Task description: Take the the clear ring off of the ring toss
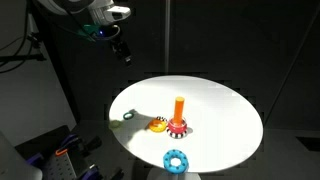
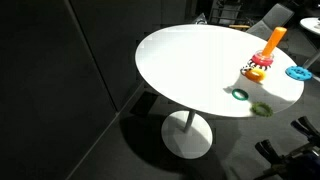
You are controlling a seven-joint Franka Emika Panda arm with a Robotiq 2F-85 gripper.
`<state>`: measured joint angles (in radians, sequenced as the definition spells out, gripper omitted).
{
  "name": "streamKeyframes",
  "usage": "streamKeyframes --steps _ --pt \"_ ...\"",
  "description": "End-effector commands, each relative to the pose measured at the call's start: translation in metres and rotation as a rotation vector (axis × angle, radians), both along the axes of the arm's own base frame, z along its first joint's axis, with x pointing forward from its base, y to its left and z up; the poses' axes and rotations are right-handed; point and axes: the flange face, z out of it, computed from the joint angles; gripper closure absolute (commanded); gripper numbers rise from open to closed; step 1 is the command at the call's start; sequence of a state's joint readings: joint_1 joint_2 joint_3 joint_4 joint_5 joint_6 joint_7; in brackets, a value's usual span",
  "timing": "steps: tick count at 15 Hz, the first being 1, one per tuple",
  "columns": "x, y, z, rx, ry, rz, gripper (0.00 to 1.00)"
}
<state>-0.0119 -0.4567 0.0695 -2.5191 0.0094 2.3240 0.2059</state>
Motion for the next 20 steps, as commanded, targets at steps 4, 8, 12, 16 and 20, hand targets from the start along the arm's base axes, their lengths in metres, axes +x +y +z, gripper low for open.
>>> streamKeyframes --steps 4,8,12,16,20 --pt "0.0 0.0 0.001 0.0 0.0 0.0 0.0" --pt "-0.001 -0.006 0.0 -0.006 0.001 -0.001 0.0" --pt "0.001 -0.025 -0.011 -0.027 0.032 -0.04 0.0" --pt "0.007 -0.047 -0.035 -0.081 0.061 -0.066 0.0" --pt "0.017 -0.067 -0.058 -0.115 0.054 -0.045 0.0"
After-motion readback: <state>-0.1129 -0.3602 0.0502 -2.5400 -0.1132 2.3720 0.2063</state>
